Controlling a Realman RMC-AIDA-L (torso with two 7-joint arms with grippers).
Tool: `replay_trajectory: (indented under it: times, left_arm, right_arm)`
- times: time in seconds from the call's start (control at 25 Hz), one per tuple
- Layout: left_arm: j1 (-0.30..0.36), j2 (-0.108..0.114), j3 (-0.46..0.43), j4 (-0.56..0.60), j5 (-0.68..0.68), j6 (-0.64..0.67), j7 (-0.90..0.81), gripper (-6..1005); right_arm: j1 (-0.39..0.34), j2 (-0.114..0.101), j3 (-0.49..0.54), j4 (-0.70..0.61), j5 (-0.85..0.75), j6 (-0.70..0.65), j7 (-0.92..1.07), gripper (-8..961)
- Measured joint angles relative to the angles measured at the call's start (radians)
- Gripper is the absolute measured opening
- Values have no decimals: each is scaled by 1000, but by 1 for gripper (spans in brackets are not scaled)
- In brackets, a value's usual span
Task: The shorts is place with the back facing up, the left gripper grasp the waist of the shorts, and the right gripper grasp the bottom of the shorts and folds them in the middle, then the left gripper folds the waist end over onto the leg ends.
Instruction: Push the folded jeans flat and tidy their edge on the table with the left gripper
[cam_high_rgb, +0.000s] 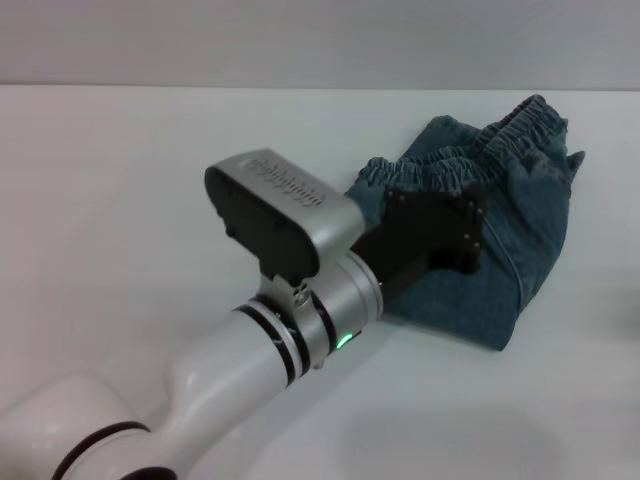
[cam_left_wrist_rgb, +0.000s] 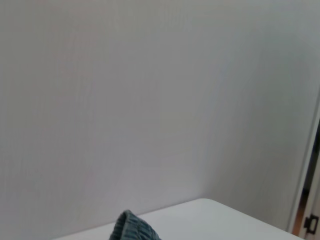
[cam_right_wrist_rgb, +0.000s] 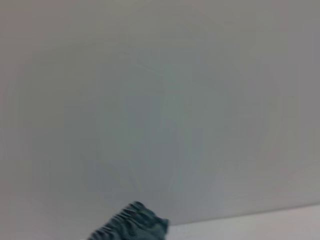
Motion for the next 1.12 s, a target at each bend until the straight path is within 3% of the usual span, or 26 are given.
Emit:
replay_trajectory:
  times: [0.24, 0.52, 1.12]
  left_arm:
    - [-66, -1, 94, 154, 32, 111, -211, 4]
    - [-82, -7, 116, 222, 120, 105, -383, 7]
    - [-212, -15, 234, 387, 132, 108, -639, 14]
  right_arm:
    - [-29, 0, 56, -18, 3, 0, -4, 0]
    - [-29, 0, 61, -19, 2, -2, -1, 0]
    - [-31, 3, 59, -19, 0, 7, 11, -1]
